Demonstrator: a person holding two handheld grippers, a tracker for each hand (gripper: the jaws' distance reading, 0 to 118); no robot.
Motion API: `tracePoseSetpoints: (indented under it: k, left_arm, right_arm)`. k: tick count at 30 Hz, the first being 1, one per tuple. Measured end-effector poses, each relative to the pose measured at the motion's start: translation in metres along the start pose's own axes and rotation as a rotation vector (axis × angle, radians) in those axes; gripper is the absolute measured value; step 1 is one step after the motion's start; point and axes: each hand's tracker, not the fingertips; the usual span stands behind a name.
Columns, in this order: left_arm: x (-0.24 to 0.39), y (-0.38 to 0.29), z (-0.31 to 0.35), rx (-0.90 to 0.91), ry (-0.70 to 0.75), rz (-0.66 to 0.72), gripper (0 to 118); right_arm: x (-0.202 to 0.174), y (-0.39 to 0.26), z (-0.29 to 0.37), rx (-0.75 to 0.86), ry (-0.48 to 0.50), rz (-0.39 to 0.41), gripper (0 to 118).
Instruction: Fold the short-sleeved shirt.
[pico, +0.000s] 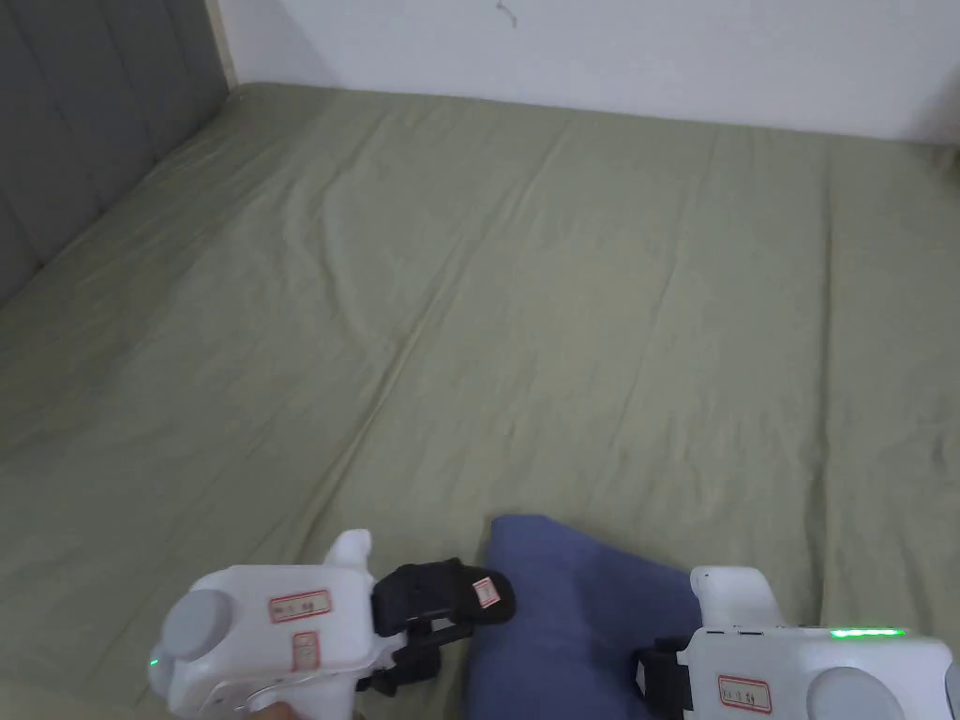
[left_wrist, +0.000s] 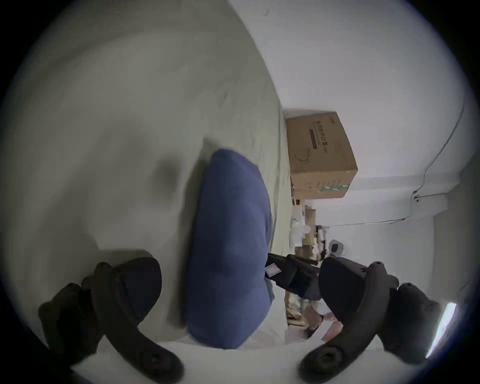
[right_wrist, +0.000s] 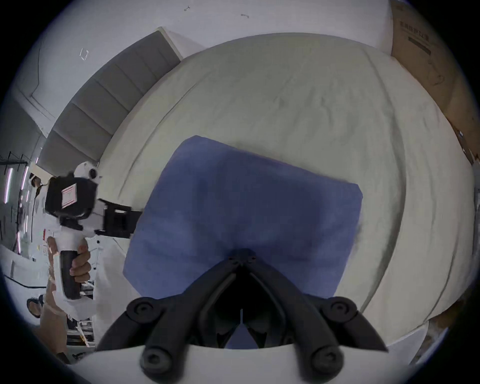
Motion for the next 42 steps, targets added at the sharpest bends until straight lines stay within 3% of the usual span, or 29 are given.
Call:
tracePoseSetpoints:
  k: [5,6,7,8,9,10,11,14,17,23,26,30,32,33,37,42]
  left_arm:
    - [-0.007,0.009,-0.047,-0.139,-0.142,0.041,118]
    - [-0.003,0.01,-0.051,-0.147,-0.122,0.03,107]
    - [0.0,0.011,-0.052,-0.159,-0.085,-0.007,55]
    - [-0.013,0.021,-0.048,-0.161,-0.063,-0.026,32]
    - [-0.018,0.026,-0.05,-0.147,0.005,-0.031,32]
    - [-0.032,0.032,-0.048,-0.157,0.045,0.03,32]
    - [-0.035,0.035,-0.046,-0.191,-0.04,0.069,32]
    - [-0.01,0.02,-0.029,-0.147,0.018,-0.028,32]
    - [-0.032,0.053,0.003,-0.139,0.009,-0.011,32]
    - [-0.022,0.096,0.103,-0.037,0.249,-0.116,32]
    - [-0.023,0.133,0.164,0.006,0.449,-0.186,32]
    - [-0.034,0.189,0.225,0.052,0.93,-0.265,32]
    - [-0.053,0.219,0.244,0.038,1.077,-0.296,33]
    - [-0.057,0.226,0.251,0.068,1.138,-0.298,39]
    - [-0.055,0.224,0.261,0.177,1.21,-0.265,113]
    - [-0.023,0.2,0.262,0.268,1.09,-0.244,113]
  right_arm:
    - [-0.001,0.005,0.004,-0.009,-0.003,0.008,0]
    - [-0.001,0.006,0.004,-0.009,-0.004,0.004,0]
    - [0.0,0.006,0.004,-0.009,-0.002,-0.001,0]
    - [0.001,0.006,0.005,-0.009,-0.002,-0.005,0]
    - [0.002,0.005,0.007,-0.007,-0.007,-0.007,0]
    - [0.003,0.006,0.008,-0.013,-0.014,-0.006,0]
    - [0.003,0.006,0.009,-0.018,-0.009,-0.006,0]
    - [0.0,0.005,0.019,-0.008,0.013,-0.028,0]
    - [-0.005,0.007,0.027,0.022,0.004,-0.015,0]
    - [-0.001,0.022,0.025,0.058,-0.03,-0.042,0]
    - [-0.003,0.025,0.029,0.063,-0.036,-0.065,0]
    - [-0.007,0.027,0.03,0.054,-0.065,-0.07,0]
    - [-0.006,0.028,0.026,0.045,-0.079,-0.085,0]
    - [-0.003,0.03,0.022,0.037,-0.078,-0.092,0]
    - [-0.002,0.029,0.014,0.012,-0.082,-0.085,0]
    - [-0.008,0.029,0.016,0.005,-0.065,-0.043,0]
